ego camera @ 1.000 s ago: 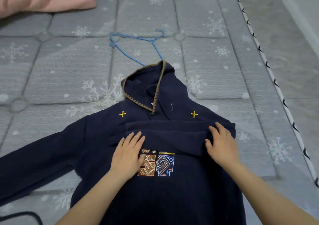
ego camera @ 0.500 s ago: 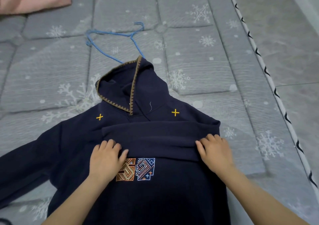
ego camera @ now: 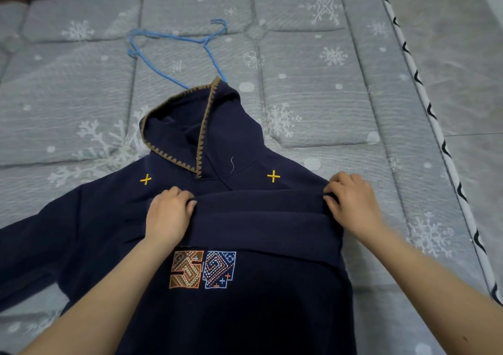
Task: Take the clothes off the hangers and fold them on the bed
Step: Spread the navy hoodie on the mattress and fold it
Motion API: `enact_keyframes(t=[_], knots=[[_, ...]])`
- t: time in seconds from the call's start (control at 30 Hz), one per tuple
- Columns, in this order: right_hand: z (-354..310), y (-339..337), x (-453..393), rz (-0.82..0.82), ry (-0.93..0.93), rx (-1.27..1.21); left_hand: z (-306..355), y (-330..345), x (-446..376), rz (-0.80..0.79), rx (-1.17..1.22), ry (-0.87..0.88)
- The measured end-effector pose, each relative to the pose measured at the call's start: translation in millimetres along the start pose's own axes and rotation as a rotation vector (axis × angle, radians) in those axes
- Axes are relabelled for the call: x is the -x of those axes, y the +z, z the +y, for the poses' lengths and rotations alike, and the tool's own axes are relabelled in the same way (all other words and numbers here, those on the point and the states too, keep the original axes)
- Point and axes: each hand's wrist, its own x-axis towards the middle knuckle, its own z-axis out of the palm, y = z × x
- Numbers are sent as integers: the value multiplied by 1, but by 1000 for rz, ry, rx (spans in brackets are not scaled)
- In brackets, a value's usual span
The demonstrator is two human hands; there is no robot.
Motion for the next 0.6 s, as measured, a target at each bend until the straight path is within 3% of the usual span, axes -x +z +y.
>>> enact_keyframes(t=[0.1,0.27,0.43,0.5,0.6], knots=[[3,-4,-5,-76,23,-231,-10,-6,-1,9,147,-53],[5,-9,-21,-12,47,-27,-35,-21,-9,71,214,-140],[-2,-5,-30,-117,234,-40,-40,-24,-13,102,80,-198],[-2,-2,-31,-167,314,-175,-28,-25,-9,192,87,-88],[1,-5,-33,-215,400,-484,10,-25,-1,240,147,250]])
